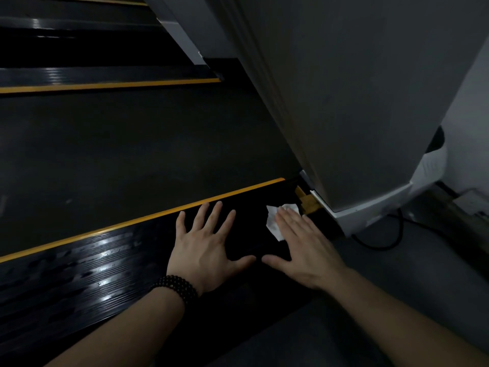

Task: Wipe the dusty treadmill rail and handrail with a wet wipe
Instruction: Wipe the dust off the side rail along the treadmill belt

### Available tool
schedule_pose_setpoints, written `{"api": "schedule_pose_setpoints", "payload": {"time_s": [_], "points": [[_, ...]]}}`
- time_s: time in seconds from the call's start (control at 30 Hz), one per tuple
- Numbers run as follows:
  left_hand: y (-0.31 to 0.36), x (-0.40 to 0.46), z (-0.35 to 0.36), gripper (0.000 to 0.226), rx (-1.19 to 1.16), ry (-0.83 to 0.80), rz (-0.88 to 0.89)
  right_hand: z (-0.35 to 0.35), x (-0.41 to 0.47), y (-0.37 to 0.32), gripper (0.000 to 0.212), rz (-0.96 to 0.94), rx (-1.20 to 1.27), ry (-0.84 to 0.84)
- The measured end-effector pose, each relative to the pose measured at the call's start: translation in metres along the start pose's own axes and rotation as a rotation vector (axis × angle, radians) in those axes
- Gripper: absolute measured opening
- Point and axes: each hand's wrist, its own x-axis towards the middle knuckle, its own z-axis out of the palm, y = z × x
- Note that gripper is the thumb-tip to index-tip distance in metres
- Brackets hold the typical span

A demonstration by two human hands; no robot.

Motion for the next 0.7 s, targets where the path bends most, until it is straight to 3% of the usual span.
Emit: {"api": "schedule_pose_setpoints", "payload": {"time_s": [0.37, 0.7], "points": [[0.000, 0.000, 0.000, 0.105, -0.012, 0.003, -0.002, 0.017, -0.017, 0.002, 0.076, -0.184, -0.016, 0.061], [-0.003, 0.002, 0.002, 0.106, -0.018, -0.002, 0.016, 0.012, -0.034, 0.027, 0.080, 0.020, 0.175, 0.454]]}}
